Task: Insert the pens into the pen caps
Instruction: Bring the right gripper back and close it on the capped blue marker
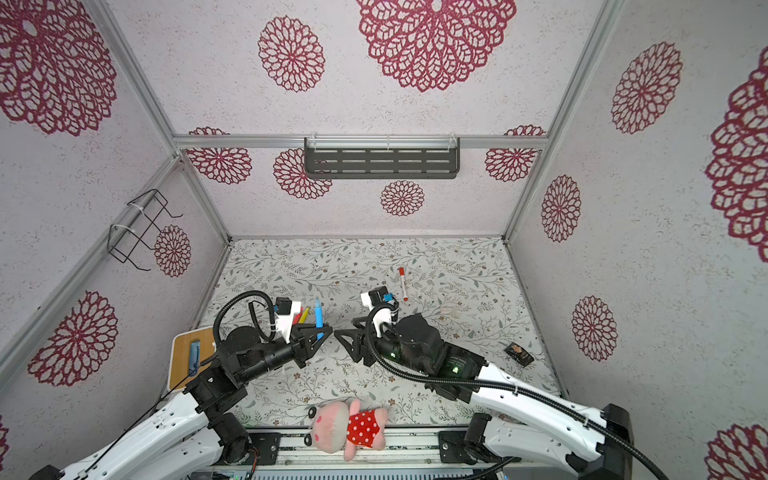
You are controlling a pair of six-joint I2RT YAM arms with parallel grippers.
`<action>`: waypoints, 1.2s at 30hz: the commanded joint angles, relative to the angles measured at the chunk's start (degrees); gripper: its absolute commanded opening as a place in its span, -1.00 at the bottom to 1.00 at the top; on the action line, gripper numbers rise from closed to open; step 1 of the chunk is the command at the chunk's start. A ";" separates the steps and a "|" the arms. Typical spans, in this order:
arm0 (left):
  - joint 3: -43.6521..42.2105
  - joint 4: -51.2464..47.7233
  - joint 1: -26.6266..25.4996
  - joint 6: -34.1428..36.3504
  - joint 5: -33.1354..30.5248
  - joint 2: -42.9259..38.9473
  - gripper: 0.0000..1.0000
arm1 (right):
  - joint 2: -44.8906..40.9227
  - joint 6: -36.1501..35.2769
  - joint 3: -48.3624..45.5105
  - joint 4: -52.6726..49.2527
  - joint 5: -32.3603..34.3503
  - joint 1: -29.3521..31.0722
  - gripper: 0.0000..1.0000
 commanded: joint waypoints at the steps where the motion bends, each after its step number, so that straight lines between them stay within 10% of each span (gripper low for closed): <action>1: -0.91 2.06 -0.05 -0.22 -1.72 -1.12 -1.00 | -0.66 -0.16 -1.42 4.54 -2.80 -0.40 0.31; 36: 2.46 3.76 -3.41 1.99 -1.15 3.64 -1.00 | 13.19 -4.44 12.20 -0.53 -4.39 -3.19 0.19</action>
